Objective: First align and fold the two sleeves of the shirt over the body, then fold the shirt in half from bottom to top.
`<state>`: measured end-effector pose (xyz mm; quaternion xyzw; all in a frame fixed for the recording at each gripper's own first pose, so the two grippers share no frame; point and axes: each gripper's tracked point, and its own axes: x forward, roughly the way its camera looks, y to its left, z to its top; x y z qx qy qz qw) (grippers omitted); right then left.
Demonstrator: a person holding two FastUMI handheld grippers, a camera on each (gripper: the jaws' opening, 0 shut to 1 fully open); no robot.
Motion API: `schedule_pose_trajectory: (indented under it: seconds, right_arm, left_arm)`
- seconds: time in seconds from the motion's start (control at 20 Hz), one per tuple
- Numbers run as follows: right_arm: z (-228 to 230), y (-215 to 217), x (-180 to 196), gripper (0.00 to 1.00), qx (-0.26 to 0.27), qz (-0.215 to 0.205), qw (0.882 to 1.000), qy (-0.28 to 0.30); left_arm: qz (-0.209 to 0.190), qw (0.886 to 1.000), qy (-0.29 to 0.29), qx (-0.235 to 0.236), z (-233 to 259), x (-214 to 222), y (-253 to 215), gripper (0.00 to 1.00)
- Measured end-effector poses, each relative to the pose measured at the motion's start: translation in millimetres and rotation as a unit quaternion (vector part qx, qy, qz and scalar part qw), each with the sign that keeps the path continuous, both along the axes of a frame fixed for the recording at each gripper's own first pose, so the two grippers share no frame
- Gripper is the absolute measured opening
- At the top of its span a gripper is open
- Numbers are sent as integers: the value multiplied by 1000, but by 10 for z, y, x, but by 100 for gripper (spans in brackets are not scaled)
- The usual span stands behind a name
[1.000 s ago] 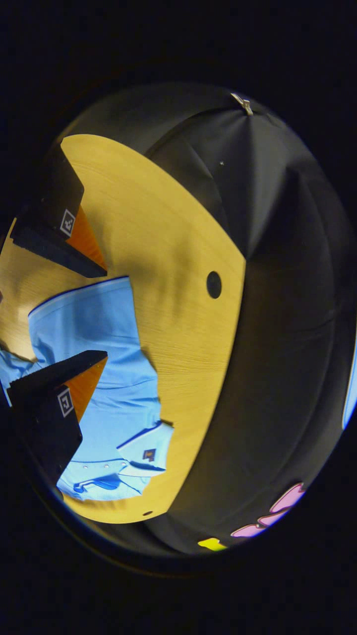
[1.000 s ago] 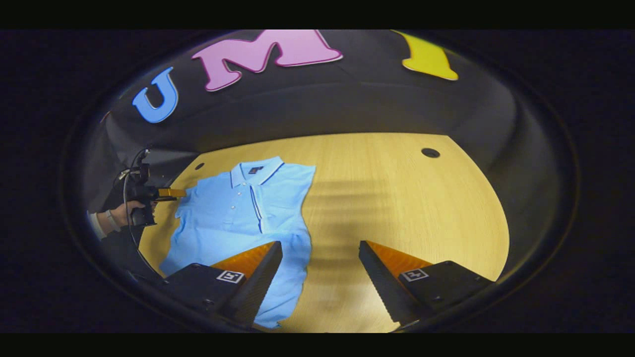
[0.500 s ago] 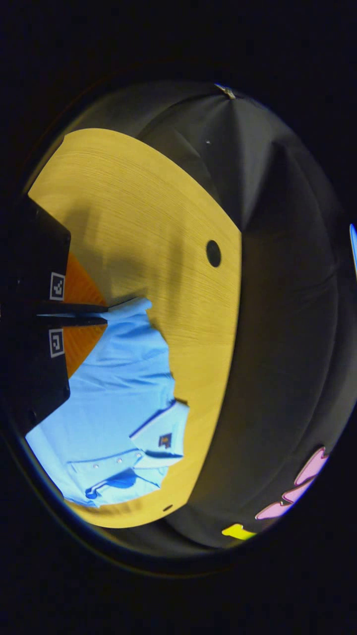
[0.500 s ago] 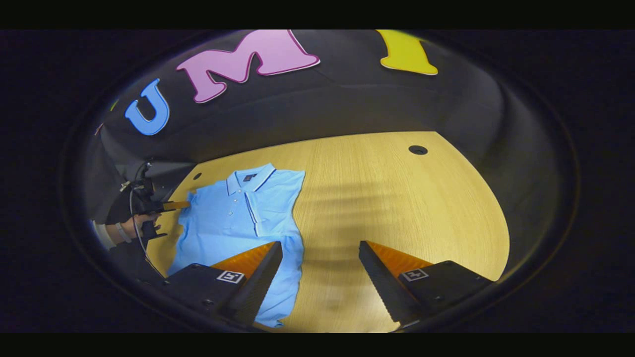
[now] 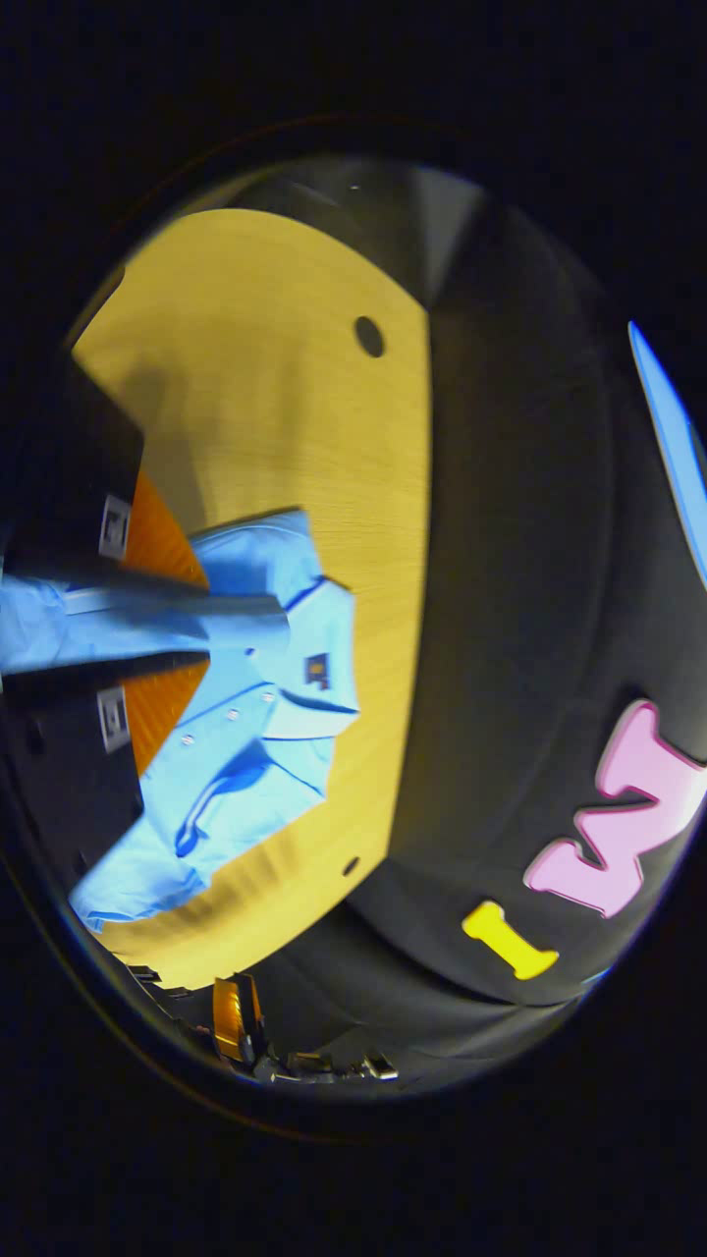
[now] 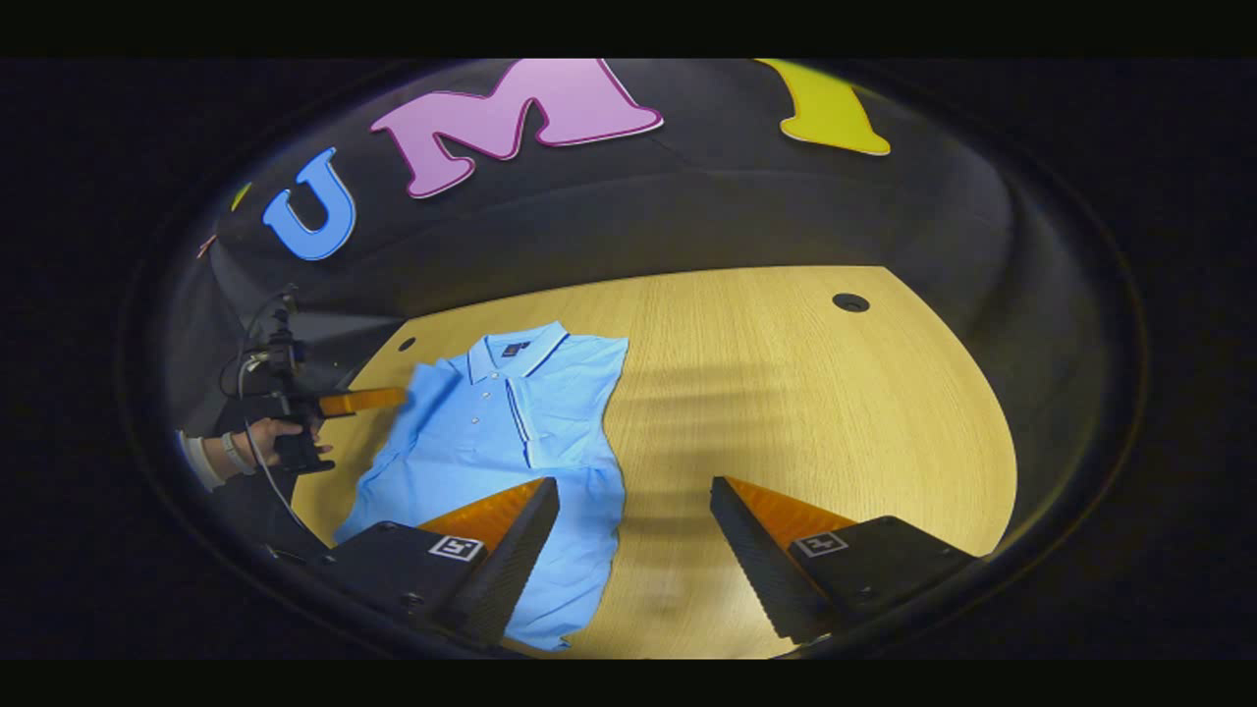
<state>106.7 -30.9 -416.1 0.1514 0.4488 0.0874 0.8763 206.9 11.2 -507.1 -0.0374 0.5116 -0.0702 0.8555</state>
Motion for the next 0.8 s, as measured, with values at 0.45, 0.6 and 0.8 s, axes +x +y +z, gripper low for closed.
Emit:
schedule_pose_trajectory:
  seconds: [0.45,0.6,0.8]
  right_arm:
    - [-117,141,-472,98,8,20,1000,23]
    - [-231,158,-825,98,8,26,998,48]
    - [-358,299,-1277,98,17,27,996,82]
  left_arm:
    - [11,1000,10,11,637,-740,297,97]
    - [7,999,38,7,795,-1455,401,98]
    - [43,996,76,1,812,-2286,466,97]
